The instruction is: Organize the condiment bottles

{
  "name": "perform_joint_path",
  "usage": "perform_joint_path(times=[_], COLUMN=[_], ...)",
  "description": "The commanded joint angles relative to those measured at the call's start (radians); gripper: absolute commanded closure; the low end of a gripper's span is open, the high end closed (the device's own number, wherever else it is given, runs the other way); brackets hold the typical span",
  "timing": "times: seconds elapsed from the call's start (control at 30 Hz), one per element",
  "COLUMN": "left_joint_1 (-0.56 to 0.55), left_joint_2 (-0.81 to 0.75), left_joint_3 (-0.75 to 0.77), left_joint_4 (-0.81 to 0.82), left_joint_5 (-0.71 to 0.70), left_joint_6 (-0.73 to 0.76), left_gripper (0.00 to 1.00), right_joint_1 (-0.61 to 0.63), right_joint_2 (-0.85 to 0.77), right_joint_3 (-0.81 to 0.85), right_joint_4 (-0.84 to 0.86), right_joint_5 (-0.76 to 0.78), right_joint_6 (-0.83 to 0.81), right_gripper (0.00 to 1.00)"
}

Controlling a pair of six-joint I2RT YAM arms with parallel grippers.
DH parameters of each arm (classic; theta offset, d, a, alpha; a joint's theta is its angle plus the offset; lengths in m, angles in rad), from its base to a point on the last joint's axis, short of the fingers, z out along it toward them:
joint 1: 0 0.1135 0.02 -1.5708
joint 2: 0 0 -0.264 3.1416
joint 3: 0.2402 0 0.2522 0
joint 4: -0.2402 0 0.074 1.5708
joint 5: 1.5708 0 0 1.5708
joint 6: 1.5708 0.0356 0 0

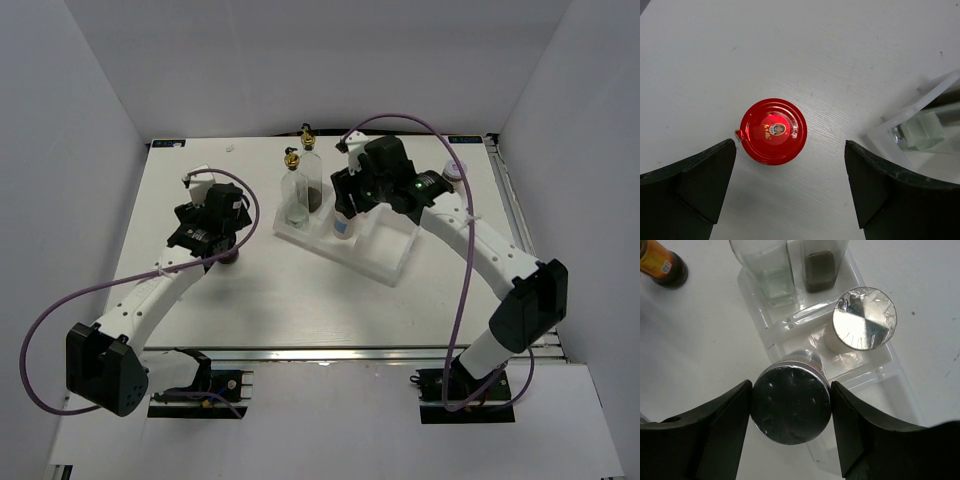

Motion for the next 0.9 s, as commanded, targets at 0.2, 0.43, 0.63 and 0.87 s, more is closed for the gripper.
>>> perform_joint_path(times=[0.2, 0.43, 0.63, 0.87], left_joint_1=[0.057, 0.082, 0.1, 0.122], left_joint_2=[0.028, 0.032, 0.041, 0.061], left_joint_3=[0.004, -0.013, -0.034, -0.054], left_joint_4=[0.047, 0.051, 0.076, 0.089], left_joint_5=[0.076, 0.088, 0.107, 0.13], left_joint_6=[-0.002, -0.006, -0.006, -0.012], left_gripper=[0.02, 0.02, 0.02, 0.02], right_joint_1=[0.005, 0.008, 0.014, 0.02], right_joint_2=[0.127, 0.173, 0.193, 0.184], right_joint_3=[0.093, 0.028, -0.024, -0.033], right_joint_4=[0.164, 0.208, 0.247, 0.224], right_joint_5=[0.076, 0.057, 0.013, 0.041], right_joint_6=[-0.017, -0.014, 0.0, 0.018], right_gripper=[1.0, 1.0, 0.77, 0.36])
